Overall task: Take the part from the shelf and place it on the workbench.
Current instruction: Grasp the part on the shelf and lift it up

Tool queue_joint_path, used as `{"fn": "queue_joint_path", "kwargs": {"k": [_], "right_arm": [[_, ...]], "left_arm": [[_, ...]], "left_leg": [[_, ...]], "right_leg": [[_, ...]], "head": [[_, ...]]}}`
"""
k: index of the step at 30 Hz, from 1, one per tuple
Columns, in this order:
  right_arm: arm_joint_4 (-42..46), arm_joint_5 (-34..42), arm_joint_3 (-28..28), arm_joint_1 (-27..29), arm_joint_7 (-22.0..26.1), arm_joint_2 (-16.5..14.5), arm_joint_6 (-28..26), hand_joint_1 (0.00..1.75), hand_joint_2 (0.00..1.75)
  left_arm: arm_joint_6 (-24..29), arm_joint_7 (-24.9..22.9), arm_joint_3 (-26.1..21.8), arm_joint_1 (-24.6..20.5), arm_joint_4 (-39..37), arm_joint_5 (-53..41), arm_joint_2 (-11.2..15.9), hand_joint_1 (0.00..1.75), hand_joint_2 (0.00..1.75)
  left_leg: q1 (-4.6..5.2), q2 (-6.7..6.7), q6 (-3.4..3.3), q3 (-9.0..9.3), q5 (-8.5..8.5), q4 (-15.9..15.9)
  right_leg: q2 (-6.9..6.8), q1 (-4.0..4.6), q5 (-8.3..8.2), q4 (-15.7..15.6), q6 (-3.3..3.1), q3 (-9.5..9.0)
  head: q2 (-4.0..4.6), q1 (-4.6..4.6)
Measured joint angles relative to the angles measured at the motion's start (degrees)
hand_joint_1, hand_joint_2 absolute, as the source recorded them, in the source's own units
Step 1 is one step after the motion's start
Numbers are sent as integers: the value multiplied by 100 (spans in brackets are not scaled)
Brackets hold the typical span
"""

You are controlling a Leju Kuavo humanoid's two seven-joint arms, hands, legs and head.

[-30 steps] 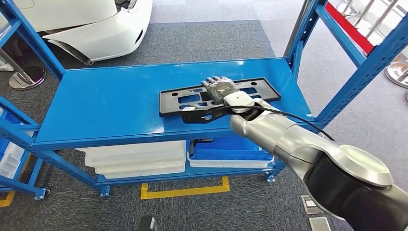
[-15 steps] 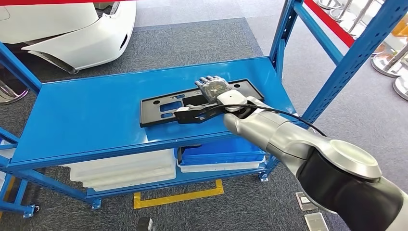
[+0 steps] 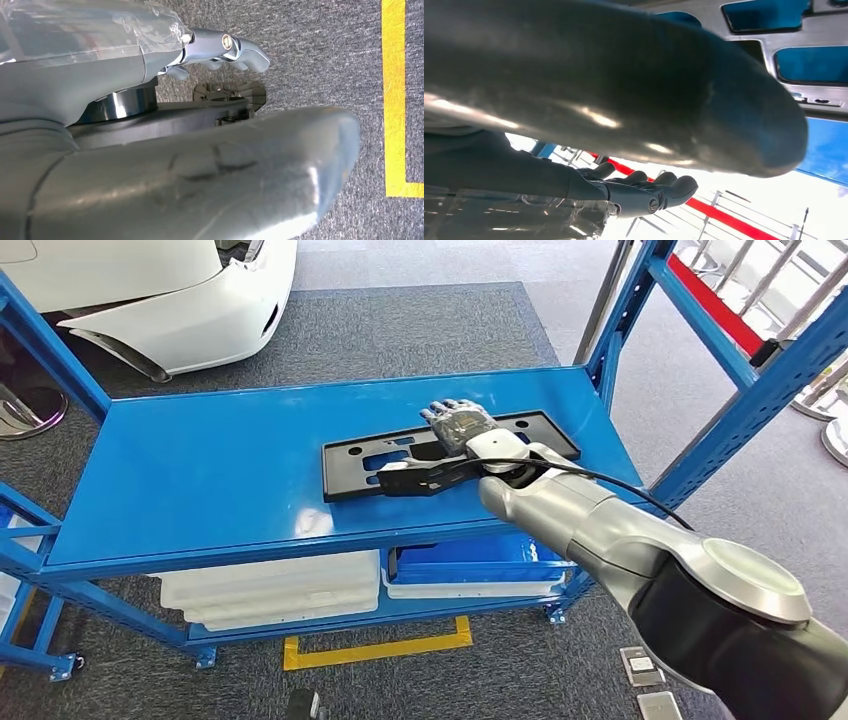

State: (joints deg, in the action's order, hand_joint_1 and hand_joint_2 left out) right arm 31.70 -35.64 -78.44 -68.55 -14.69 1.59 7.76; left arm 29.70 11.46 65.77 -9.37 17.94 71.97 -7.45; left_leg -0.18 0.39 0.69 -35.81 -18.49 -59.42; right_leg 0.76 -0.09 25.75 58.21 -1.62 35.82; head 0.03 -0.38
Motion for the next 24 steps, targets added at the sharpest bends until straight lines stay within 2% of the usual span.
{"fn": "queue_joint_path", "kwargs": {"k": [3,8,12,24], "right_arm": [[-4,19,0,0,-2,5,31,0,0],[-28,32,0,1,-47,12,118,0,0],[-78,7,0,2,-103,53,245,0,175],[-157,162,-2,38,-237,216,543,0,175]], "left_arm": [[12,-19,0,-1,0,15,0,0,0],[39,-15,0,0,0,59,0,0,0],[38,33,0,0,0,60,0,0,0],[8,47,2,-2,0,27,0,0,0]], "left_leg": [[5,-2,-6,-1,-4,0],[3,-3,-8,0,-5,3],[0,-3,-7,4,-4,14],[-4,-7,-1,10,-1,32]], "right_leg": [[0,-11,-2,-13,76,-4],[-1,-12,1,-15,105,-2],[-1,-10,3,-15,107,1],[0,-6,4,-14,105,6]], "head": [[1,-20],[1,-19],[1,-12],[0,-3]]}}
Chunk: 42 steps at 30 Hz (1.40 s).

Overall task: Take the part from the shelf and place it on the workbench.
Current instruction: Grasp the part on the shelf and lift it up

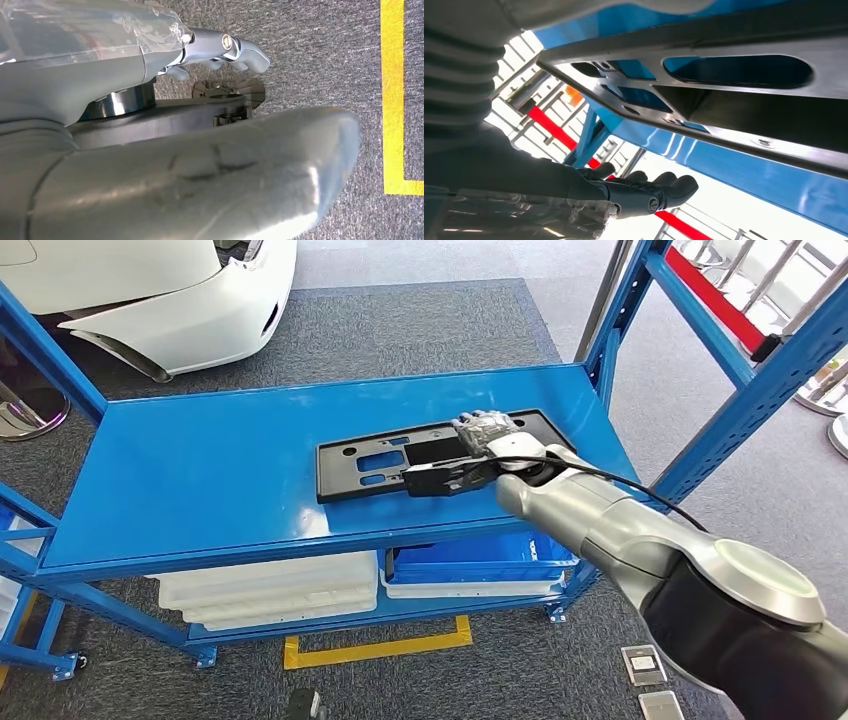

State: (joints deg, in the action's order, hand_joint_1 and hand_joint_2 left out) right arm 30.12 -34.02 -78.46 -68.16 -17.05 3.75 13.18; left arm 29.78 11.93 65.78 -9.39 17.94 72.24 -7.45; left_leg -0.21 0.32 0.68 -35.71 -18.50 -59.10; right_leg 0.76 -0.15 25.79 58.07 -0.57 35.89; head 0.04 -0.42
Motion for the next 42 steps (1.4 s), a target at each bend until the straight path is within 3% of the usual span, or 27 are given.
{"fn": "queue_joint_path", "kwargs": {"k": [27,38,42], "right_arm": [[-18,21,-73,179,15,231,514,0,175],[-124,-63,-184,523,-34,580,584,3,175],[-165,-58,-200,551,-57,666,604,133,175]], "left_arm": [[-76,42,27,-16,1,-22,-2,0,0],[-124,60,27,-17,0,-12,-2,0,0],[-138,77,27,-18,1,-12,-2,0,0]], "left_leg": [[0,0,0,1,0,1],[1,1,0,8,-1,1],[2,0,-1,22,-2,2]], "right_leg": [[0,0,1,-1,0,0],[-2,-2,4,-2,4,-6],[-2,-2,5,-4,5,-19]], "head": [[0,-4],[-1,-5],[0,-3]]}}
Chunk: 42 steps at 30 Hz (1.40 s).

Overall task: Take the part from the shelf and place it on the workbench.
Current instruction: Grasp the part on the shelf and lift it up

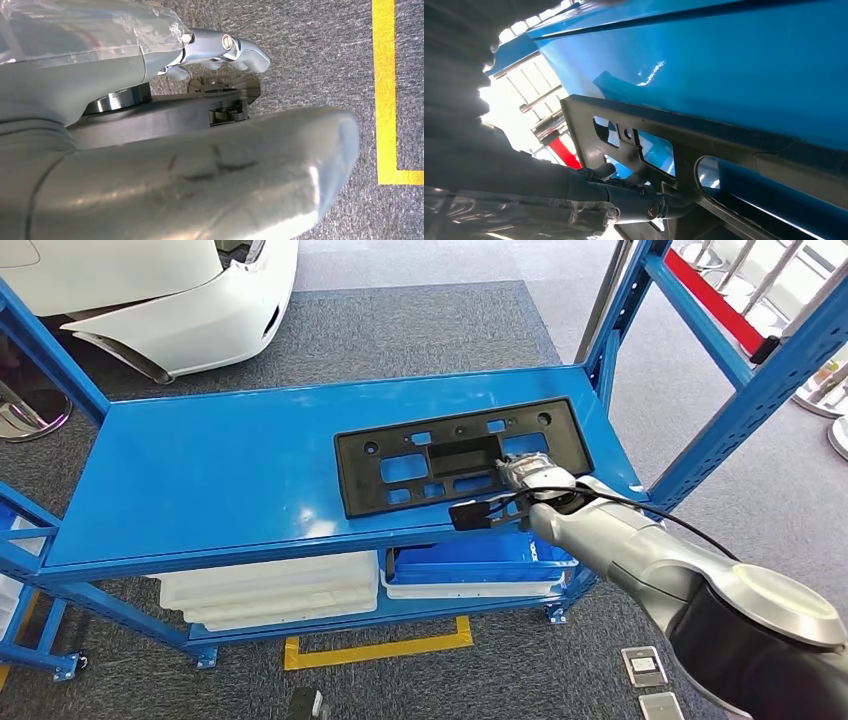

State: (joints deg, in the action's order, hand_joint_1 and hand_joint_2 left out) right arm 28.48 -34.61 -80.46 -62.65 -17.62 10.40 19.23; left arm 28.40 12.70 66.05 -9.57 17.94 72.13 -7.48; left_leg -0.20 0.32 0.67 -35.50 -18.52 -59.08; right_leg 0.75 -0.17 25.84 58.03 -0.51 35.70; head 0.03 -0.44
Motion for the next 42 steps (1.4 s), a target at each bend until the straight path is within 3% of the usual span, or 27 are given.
{"fn": "queue_joint_path", "kwargs": {"k": [3,8,42], "right_arm": [[-30,12,-32,22,-31,70,9,133,175],[-54,-7,-61,33,-48,173,2,175,175],[-120,-80,-102,38,66,302,-141,175,175]], "left_arm": [[-3,23,0,-1,0,-2,0,0,0],[-3,31,0,-4,0,-7,-2,0,0],[65,-31,0,-22,0,-25,-24,0,0]], "left_leg": [[0,-1,-1,19,-3,1],[1,-2,-4,86,-28,7],[3,-1,-11,140,-43,12]], "right_leg": [[0,1,6,-2,3,-19],[2,0,39,-7,7,-89],[1,-1,53,-7,15,-144]], "head": [[-1,2],[-1,5],[-1,0]]}}
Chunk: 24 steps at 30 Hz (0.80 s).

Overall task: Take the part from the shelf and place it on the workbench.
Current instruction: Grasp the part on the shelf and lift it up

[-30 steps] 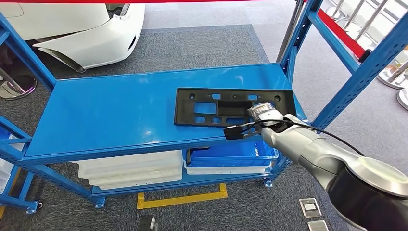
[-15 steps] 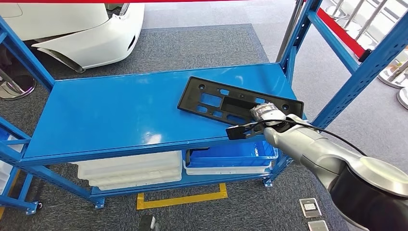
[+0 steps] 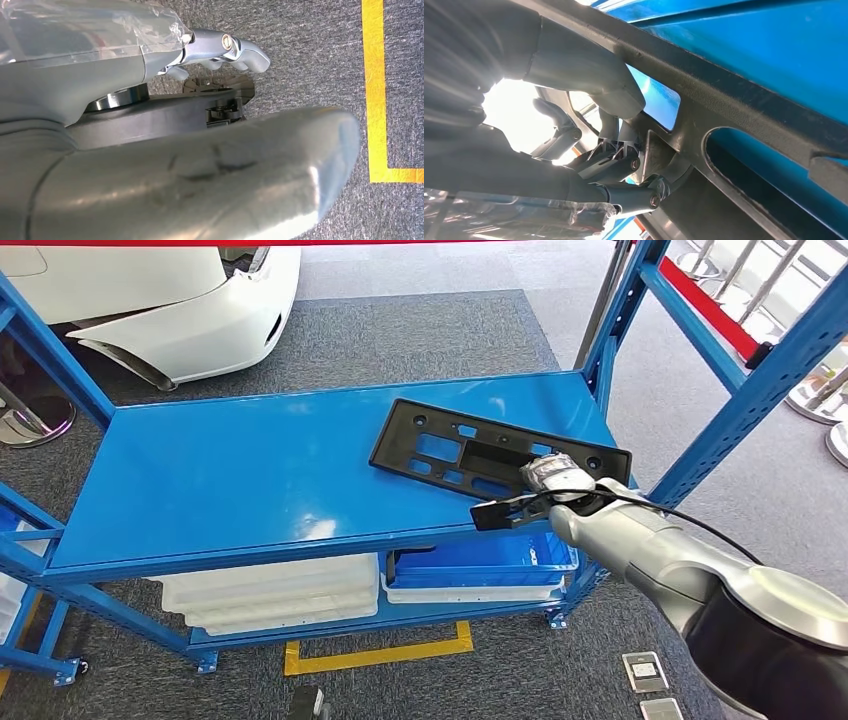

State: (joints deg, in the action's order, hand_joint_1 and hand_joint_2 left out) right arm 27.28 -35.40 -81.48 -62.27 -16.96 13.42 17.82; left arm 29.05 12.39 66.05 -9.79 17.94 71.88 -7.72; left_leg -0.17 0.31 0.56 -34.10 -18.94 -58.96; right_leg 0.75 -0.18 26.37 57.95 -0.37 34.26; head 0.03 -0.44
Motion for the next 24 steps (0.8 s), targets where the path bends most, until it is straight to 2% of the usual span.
{"fn": "queue_joint_path", "kwargs": {"k": [7,11,16,24], "right_arm": [[0,380,29,46,-3,-13,-1052,175,175],[3,582,106,61,29,-32,-1452,175,175],[74,1172,525,92,313,-55,-2593,175,175],[203,1266,1038,87,368,-59,-2676,175,175]], "left_arm": [[14,16,0,1,0,13,0,0,0],[29,25,0,1,0,19,0,0,0],[87,28,0,2,0,25,0,0,0],[103,31,0,1,0,26,0,0,0]], "left_leg": [[0,0,1,-10,1,0],[0,3,2,-14,4,2],[0,5,2,-31,3,5],[1,8,2,-39,2,12]], "right_leg": [[-2,-1,-3,3,2,8],[-14,-1,-3,4,1,11],[-17,-2,-1,6,0,30],[-21,-2,4,6,-2,39]], "head": [[0,1],[0,4],[0,7],[1,4]]}}
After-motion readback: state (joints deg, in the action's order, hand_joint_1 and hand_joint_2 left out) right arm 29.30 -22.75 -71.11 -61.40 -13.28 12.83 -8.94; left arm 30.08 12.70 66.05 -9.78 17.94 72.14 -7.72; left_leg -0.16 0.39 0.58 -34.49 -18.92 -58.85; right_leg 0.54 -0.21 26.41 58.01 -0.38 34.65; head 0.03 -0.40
